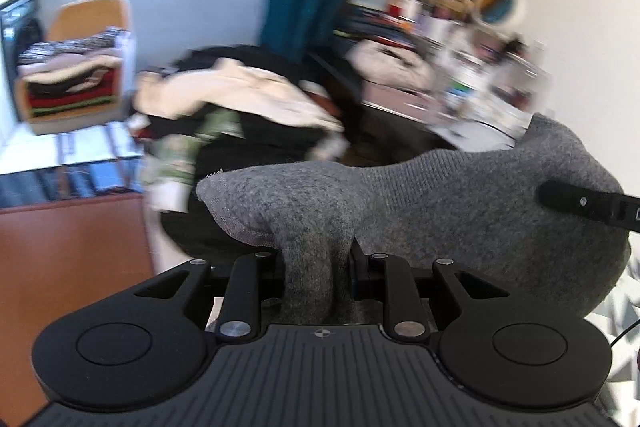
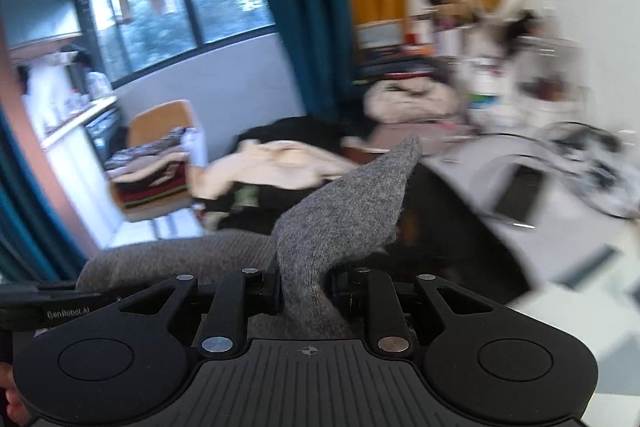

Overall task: Fold clothes
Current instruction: 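Carry the folded sweater with both grippers toward the yellow chair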

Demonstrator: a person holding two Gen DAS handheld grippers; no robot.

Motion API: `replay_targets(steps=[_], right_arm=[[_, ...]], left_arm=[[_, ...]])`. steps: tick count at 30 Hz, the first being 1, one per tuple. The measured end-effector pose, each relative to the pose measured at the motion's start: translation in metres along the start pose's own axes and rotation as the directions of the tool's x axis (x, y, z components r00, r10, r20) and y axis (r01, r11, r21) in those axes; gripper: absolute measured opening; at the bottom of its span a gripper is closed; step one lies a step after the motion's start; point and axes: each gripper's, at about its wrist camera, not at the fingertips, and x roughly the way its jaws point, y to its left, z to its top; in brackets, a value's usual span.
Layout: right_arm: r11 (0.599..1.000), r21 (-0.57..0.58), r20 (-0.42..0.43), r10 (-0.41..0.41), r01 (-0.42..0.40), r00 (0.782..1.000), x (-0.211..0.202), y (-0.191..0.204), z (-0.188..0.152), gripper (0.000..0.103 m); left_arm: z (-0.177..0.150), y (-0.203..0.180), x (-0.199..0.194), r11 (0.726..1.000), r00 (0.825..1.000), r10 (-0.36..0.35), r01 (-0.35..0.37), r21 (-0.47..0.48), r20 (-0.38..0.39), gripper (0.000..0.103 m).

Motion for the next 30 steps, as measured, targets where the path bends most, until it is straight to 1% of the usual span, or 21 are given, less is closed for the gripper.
replay_targets(steps=[2,4,8,14,19,21,24,27,30], right_arm=[[0.999,-0.017,0.000,0.043,-0.043,0.999,0.024,0.043,0.007,0.018],[0.996,-0.043,-0.010,0.084,-0.084,0.996,0.047,0.084,0.009,0.018],[0.983,-0.085,-0.067,0.157,-0.163,0.985,0.097,0.150,0.014,0.018],[0.964,-0.112,-0.142,0.224,-0.241,0.964,0.164,0.227,0.019,0.018],[0.947,-0.117,-0.218,0.268,-0.298,0.938,0.232,0.286,0.026,0.018],[0.942,-0.119,-0.232,0.280,-0.313,0.931,0.263,0.307,0.031,0.018],[0.943,-0.104,-0.254,0.281,-0.315,0.925,0.311,0.336,0.046,0.018],[0.941,-0.060,-0.260,0.307,-0.332,0.916,0.353,0.361,0.070,0.018],[0.941,-0.050,-0.261,0.311,-0.334,0.914,0.396,0.382,0.092,0.018]], left_arm=[[0.007,0.033,-0.008,0.999,0.999,0.038,-0.038,-0.001,0.014,0.023],[0.013,0.067,-0.015,0.997,0.997,0.076,-0.075,-0.022,0.020,0.023],[0.019,0.123,-0.021,0.987,0.990,0.143,-0.142,-0.069,0.019,0.023],[0.022,0.196,-0.016,0.968,0.976,0.217,-0.214,-0.133,0.002,0.023],[0.041,0.268,0.007,0.953,0.968,0.250,-0.250,-0.171,-0.023,0.023],[0.055,0.297,0.021,0.949,0.965,0.262,-0.262,-0.173,-0.027,0.023],[0.088,0.341,0.044,0.943,0.958,0.277,-0.285,-0.174,-0.068,0.023],[0.125,0.374,0.062,0.943,0.950,0.299,-0.308,-0.127,-0.086,0.023],[0.154,0.400,0.082,0.939,0.948,0.306,-0.315,-0.139,-0.082,0.023]])
